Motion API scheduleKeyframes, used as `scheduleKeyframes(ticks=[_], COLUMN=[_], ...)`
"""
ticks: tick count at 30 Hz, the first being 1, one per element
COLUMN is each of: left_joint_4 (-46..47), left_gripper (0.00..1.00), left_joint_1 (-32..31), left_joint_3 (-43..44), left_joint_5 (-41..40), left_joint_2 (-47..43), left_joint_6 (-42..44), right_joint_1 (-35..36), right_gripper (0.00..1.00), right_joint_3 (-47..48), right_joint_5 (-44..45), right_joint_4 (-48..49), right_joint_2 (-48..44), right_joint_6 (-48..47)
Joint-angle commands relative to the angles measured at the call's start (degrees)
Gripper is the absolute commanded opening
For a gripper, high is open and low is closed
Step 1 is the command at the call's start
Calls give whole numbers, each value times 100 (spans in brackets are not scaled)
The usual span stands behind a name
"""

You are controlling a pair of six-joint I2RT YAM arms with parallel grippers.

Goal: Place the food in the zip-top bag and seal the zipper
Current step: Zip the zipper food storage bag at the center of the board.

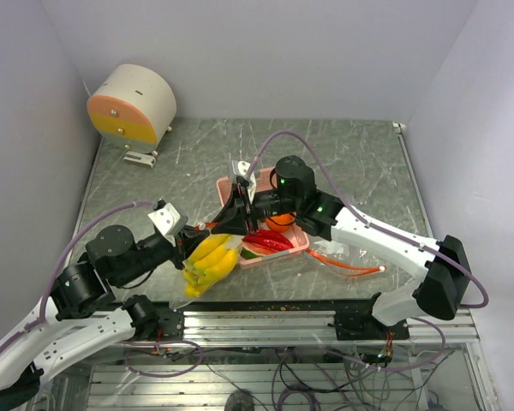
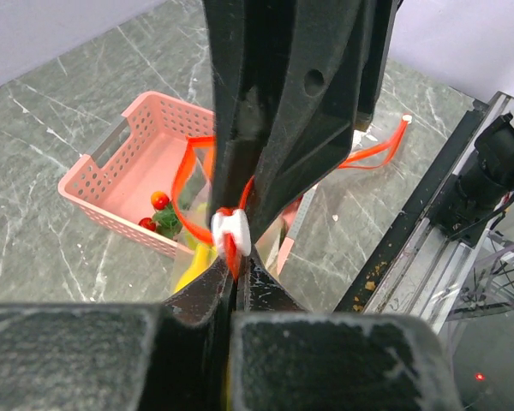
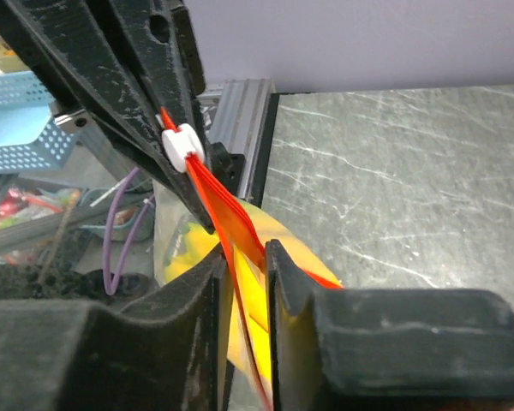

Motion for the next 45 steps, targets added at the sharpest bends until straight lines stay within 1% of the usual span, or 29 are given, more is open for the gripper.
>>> scheduleKeyframes(ticks=[1,3,6,7,9,11,14,18,20,25,27,32,36,41,43,45], left_joint_4=[44,-76,-246,-310,-399,-399,-343,-302,-310,-289,-274,-274,-273,-292,-292,-289], left_gripper=[7,7,7,7,7,7,7,7,7,7,7,7,7,7,7,7], left_joint_1=[-25,-22,-23,-25,-22,-24,-24,-23,-25,-25,-20,-25,-25,-19,-25,-17], left_joint_3=[37,46,98,116,162,143,81,67,101,108,114,99,103,117,114,100], left_joint_5=[-125,-193,-153,-109,-32,24,86,176,190,205,198,186,133,83,55,36], left_joint_2=[-171,-270,-333,-311,-267,-242,-241,-211,-193,-174,-164,-145,-170,-205,-222,-239], left_joint_6=[-85,-71,-34,-25,-11,-1,-17,-26,-16,15,31,46,60,43,29,18], right_joint_1=[15,15,2,-1,-1,15,24,34,39,42,40,42,66,118,137,148], right_gripper=[35,56,73,77,79,80,78,71,69,62,58,52,47,46,40,31], right_joint_3=[98,111,-26,-85,-191,-238,-111,337,448,451,460,469,520,522,523,531], right_joint_5=[676,976,960,847,586,136,-135,-553,-694,-1012,-1047,-1216,-1324,-1309,-1244,-1181], right_joint_4=[-476,-675,-542,-369,-94,239,581,468,594,1378,1585,2044,2104,2018,1909,1809], right_joint_2=[-210,-322,-670,-779,-946,-1006,-878,-359,-148,214,317,528,673,740,733,724], right_joint_6=[-433,-696,-863,-879,-887,-785,-511,-313,-100,564,748,1110,1210,1175,1099,1037])
